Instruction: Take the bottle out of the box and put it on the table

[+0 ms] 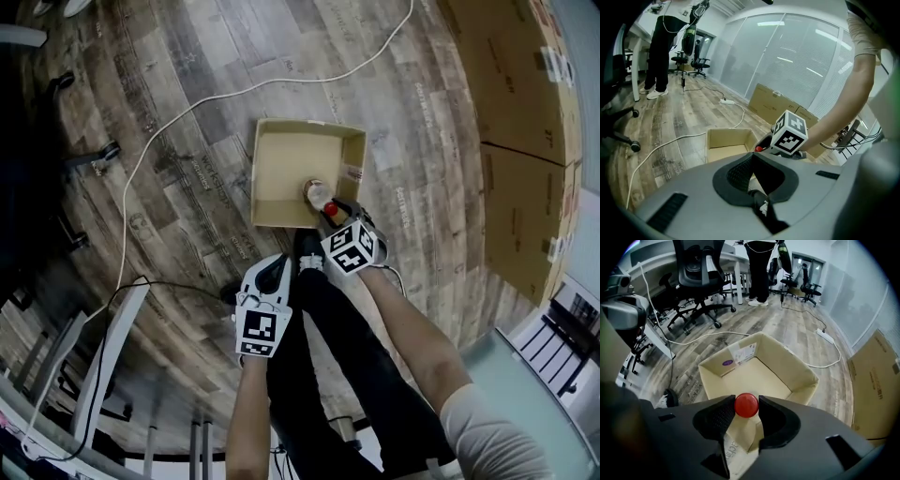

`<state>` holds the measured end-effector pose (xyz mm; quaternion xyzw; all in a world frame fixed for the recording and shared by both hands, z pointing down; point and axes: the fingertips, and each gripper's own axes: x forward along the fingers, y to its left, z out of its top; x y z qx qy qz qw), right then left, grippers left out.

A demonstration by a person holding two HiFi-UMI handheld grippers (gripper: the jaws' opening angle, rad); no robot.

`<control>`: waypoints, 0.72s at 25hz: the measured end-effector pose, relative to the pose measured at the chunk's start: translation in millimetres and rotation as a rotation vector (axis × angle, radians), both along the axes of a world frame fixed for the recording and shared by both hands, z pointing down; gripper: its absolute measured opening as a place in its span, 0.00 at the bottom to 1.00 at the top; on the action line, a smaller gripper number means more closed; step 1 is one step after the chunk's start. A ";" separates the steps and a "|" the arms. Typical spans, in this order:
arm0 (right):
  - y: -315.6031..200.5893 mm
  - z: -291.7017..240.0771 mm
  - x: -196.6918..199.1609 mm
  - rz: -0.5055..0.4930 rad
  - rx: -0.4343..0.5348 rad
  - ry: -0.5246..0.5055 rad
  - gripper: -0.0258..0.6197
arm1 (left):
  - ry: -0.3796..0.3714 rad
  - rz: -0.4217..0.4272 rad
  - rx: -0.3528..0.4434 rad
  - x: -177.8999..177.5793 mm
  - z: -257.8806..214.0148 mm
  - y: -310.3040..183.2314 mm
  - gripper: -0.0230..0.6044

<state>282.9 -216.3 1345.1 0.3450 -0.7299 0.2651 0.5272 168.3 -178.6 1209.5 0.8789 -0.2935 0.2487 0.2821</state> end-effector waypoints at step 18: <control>-7.3 -114.9 -3.5 -0.034 -0.020 -0.012 0.32 | -0.033 0.040 0.041 -16.1 -109.5 -30.0 0.06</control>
